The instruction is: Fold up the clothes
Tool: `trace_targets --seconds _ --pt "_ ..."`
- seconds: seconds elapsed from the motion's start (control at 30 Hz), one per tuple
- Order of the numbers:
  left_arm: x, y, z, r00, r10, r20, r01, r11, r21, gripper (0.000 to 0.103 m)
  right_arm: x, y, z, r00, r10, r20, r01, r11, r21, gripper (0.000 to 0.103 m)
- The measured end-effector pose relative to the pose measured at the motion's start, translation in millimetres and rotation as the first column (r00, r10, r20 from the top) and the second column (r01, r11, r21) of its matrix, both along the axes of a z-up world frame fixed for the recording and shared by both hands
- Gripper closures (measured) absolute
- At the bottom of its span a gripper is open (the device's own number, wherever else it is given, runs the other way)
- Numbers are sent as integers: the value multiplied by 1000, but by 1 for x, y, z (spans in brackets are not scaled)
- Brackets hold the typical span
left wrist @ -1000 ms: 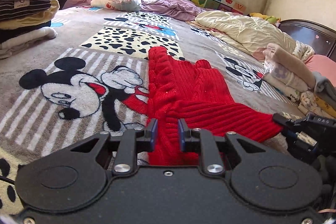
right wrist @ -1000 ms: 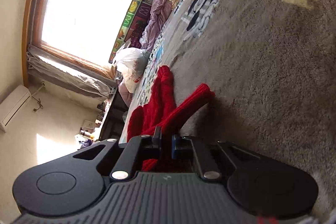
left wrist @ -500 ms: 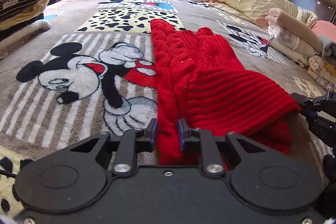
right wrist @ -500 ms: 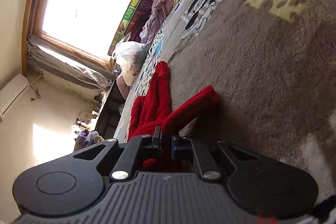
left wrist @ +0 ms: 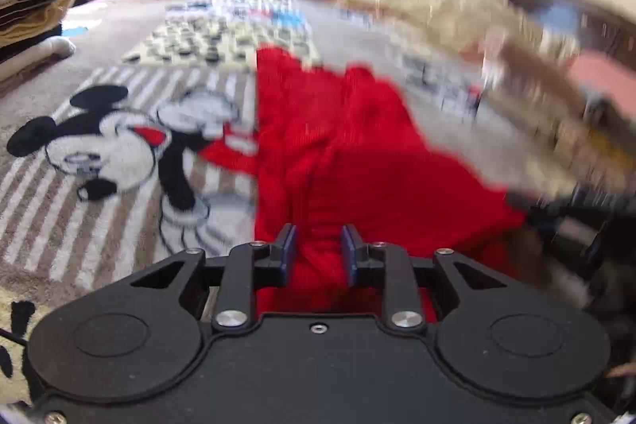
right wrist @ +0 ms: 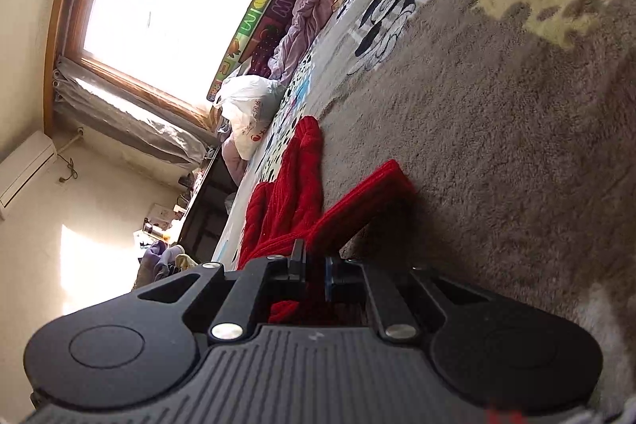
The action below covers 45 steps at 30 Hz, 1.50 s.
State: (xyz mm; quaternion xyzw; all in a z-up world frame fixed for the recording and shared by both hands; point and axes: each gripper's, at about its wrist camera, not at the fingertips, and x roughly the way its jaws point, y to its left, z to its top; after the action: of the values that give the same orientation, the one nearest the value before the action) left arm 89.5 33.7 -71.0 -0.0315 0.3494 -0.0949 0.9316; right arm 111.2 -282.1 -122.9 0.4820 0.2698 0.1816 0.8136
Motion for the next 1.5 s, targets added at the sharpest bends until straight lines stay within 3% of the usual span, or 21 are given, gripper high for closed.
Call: trace_targets --seconds 0.13,0.23,0.33,0.4,0.43,0.57,0.73,0.87,1.0,1.1,1.3,1.33,1.4,1.5 --pt "-7 29 18 998 40 53 -27 973 -230 77 -1 -3 -3 1000 -6 -12 6 1000 3 89" --pt "-9 44 25 993 88 75 -66 966 -251 77 1 -5 -6 1000 -9 -12 9 1000 27 89" --pt "-10 43 15 995 86 41 -73 965 -250 77 6 -3 -7 1000 -5 3 5 1000 28 89" --pt "-6 28 0 999 34 -4 -34 985 -172 76 8 0 -6 1000 -6 13 6 1000 6 89" --pt "-8 23 -1 999 33 9 -31 989 -144 76 8 1 -5 1000 -10 18 10 1000 -4 89" --pt "-14 34 23 994 54 96 -28 966 -258 76 3 -2 10 995 -34 99 34 999 2 92" --pt "-16 48 35 989 95 115 -58 956 -287 76 12 -9 36 979 -18 201 22 1000 -18 92" --pt "-16 43 27 994 66 86 -41 964 -261 76 28 -18 40 977 -13 214 17 1000 -18 92" --pt "-10 21 5 999 -23 -30 19 993 -119 76 46 -13 29 990 -2 144 20 992 -122 92" --pt "-16 21 13 1000 -14 12 16 990 -137 76 50 -14 8 996 -17 83 25 994 -102 92" --pt "3 18 37 999 -6 39 11 993 -117 76 45 -16 18 994 -5 110 17 993 -115 92" --pt "11 18 44 998 3 59 4 993 -122 76 45 -16 15 995 3 96 7 995 -97 92" --pt "36 11 53 997 4 77 0 998 -61 76 45 -15 9 998 18 68 -12 997 -82 92" --pt "84 7 44 998 -8 65 10 1000 -27 77 45 -12 3 998 41 47 -37 996 -82 92"
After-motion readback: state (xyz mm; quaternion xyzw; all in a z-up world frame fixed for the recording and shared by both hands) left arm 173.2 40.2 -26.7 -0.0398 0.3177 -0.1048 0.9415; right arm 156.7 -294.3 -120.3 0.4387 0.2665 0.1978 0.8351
